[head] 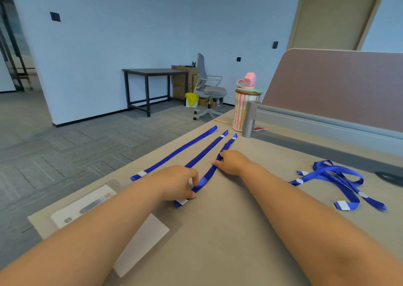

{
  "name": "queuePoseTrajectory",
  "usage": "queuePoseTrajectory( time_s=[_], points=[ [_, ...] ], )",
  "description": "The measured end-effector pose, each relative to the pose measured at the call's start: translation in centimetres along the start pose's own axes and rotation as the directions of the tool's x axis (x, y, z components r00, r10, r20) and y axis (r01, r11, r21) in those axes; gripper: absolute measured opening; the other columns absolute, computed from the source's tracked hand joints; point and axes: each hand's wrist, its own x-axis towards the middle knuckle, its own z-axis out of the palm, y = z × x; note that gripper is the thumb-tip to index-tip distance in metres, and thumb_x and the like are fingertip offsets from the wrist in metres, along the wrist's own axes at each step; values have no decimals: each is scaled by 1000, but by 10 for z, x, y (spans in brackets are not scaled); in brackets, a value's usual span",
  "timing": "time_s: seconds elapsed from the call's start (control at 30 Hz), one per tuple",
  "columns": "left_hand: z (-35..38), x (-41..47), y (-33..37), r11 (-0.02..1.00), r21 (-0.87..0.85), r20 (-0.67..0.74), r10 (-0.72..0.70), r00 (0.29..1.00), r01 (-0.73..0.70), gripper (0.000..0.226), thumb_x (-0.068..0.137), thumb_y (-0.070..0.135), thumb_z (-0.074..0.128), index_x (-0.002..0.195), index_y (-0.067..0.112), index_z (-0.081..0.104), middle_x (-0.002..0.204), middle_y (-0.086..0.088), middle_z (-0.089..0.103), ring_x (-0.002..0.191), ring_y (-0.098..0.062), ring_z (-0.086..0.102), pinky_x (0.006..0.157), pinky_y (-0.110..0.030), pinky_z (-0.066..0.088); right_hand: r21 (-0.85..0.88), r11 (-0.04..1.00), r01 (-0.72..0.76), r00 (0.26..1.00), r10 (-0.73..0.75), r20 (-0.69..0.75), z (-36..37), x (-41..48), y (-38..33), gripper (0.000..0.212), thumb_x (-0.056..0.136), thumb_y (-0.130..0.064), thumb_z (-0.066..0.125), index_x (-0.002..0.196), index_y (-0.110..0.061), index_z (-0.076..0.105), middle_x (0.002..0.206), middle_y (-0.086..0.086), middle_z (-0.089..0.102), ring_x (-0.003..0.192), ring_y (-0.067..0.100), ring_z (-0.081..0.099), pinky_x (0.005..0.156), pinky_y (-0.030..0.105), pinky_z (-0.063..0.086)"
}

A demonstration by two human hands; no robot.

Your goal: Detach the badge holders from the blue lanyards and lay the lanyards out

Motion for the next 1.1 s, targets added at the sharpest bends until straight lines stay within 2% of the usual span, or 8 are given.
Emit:
queuePoseTrajectory(
  time_s=[0.1,0.17,0.33,0.47,0.6,0.67,0.9,1.1],
  points=[
    [7,-16,-1,1000,30,-60,-6,998,7,21,90,34,55,110,26,56,104,3,57,93,-12,52,82,-26,45,31,999,6,1000,-7,21,3,-6,-4,52,95,-46,39,126,-6,48,137,11,48,120,24,49,95,32,41],
    [13,-24,0,998,59,-121,-7,993,15,21,92,35,52,110,24,57,110,1,56,98,-14,52,84,-27,45,55,998,-5,1000,5,6,5,-7,-5,52,95,-45,38,130,-7,45,143,11,42,126,24,45,101,34,39],
    [25,-39,5,995,76,-216,-44,975,62,25,95,36,44,112,20,53,114,-1,52,99,-15,54,85,-29,49,48,999,23,995,-19,-93,6,-12,-12,44,95,-37,43,129,-8,47,143,11,40,126,25,45,100,35,41],
    [31,-43,11,986,85,-283,-112,953,141,25,97,34,39,111,16,51,112,-4,53,94,-18,55,82,-31,50,76,997,-1,999,5,-53,9,-18,-23,42,92,-47,44,108,-10,55,112,9,58,100,21,56,78,29,44],
    [37,-46,18,978,78,-315,-159,936,193,26,98,33,37,113,15,48,113,-5,53,97,-19,55,81,-32,50,41,999,27,999,-28,38,12,-22,-28,69,90,-59,38,135,-7,38,144,12,39,128,25,42,103,37,39],
    [39,-46,21,976,73,-327,-170,930,204,26,98,32,37,114,15,47,115,-6,54,98,-20,56,83,-32,51,17,999,32,999,-32,39,14,-23,-27,73,90,-60,34,141,-8,31,151,12,28,136,26,32,110,41,33],
    [40,-43,20,970,79,-351,-190,917,231,28,99,32,36,118,15,48,118,-6,53,101,-19,56,84,-31,51,-10,1000,20,998,-19,60,20,-22,-23,76,91,-62,27,148,-13,13,158,7,9,146,25,8,116,48,14],
    [43,-44,18,974,51,-381,-187,905,223,28,99,32,36,119,17,49,118,-4,53,101,-17,55,85,-30,50,12,1000,2,999,-3,48,21,-20,-22,79,89,-64,29,148,-14,13,158,6,9,146,25,8,116,49,13]
  ],
)
